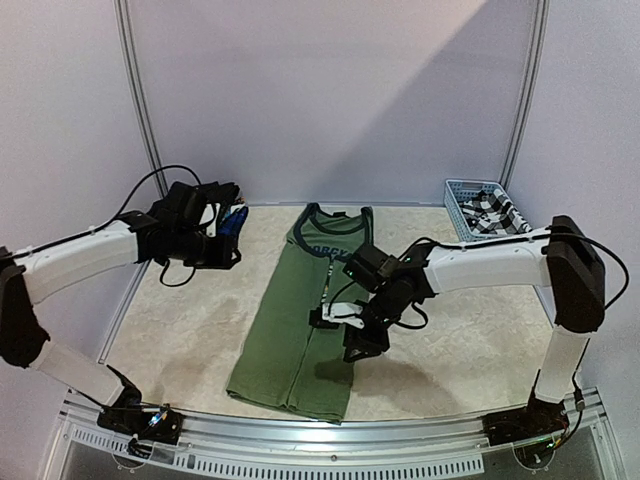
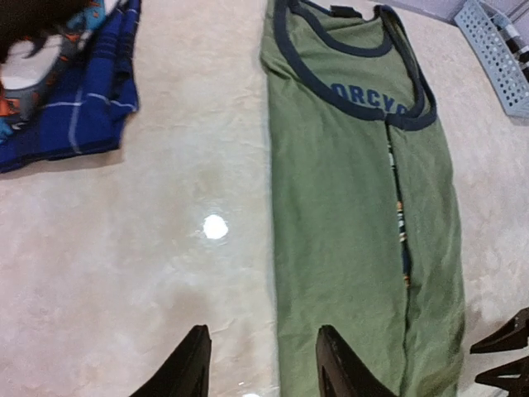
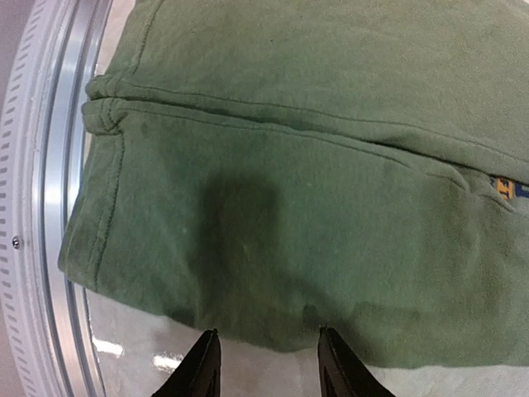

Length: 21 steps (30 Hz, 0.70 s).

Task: Fold and stack the mixed laundry pile
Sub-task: Rotate the rectangle-folded tank top at the center of the board.

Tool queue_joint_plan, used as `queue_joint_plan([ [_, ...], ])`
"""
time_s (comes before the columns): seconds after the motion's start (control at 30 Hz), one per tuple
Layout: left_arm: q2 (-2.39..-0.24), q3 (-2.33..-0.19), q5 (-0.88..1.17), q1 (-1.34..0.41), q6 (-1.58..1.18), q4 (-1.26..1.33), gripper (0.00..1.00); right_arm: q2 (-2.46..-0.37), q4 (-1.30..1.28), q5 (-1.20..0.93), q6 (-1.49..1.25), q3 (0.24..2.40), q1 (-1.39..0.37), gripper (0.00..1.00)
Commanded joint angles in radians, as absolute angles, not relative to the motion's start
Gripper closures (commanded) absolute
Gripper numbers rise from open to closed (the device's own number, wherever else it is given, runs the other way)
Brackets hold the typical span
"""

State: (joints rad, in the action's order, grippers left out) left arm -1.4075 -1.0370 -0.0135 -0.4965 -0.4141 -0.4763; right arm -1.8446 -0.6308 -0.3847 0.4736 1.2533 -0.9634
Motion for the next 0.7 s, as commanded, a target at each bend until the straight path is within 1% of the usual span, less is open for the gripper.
queue_joint_plan([
  [0.0,-1.294,-0.978,-0.209,-0.482,-0.337,-0.514,0.49,-1.935,-0.604,-0.311,0.499,1.313,-1.015,0.61],
  [0.03,-1.283,-0.96,-0.232,-0.477,-0.331,-0.518,0.43,-1.961,-0.602,-0.299,0.505,1.322,-1.021,0.62],
  [0.1,-1.268,-0.926,-0.251,-0.454,-0.331,-0.514,0.34,-1.992,-0.595,-0.284,0.517,1.33,-1.026,0.63],
  [0.13,-1.261,-0.906,-0.256,-0.438,-0.347,-0.509,0.26,-2.002,-0.595,-0.275,0.523,1.334,-1.029,0.64],
  [0.17,-1.254,-0.888,-0.243,-0.417,-0.36,-0.503,0.2,-2.019,-0.598,-0.265,0.531,1.338,-1.031,0.64],
  [0.2,-1.245,-0.874,-0.223,-0.401,-0.364,-0.492,0.18,-2.034,-0.613,-0.255,0.541,1.339,-1.034,0.65],
  [0.33,-1.236,-0.897,-0.21,-0.385,-0.287,-0.518,0.21,-2.045,-0.684,-0.233,0.584,1.298,-1.036,0.68],
  [0.5,-1.221,-0.938,-0.222,-0.385,-0.239,-0.563,0.22,-1.97,-0.736,-0.158,0.686,1.146,-1.037,0.7],
  [0.67,-1.199,-0.949,-0.1,-0.391,-0.217,-0.577,0.24,-1.873,-0.781,-0.142,0.732,1.029,-1.036,0.7],
])
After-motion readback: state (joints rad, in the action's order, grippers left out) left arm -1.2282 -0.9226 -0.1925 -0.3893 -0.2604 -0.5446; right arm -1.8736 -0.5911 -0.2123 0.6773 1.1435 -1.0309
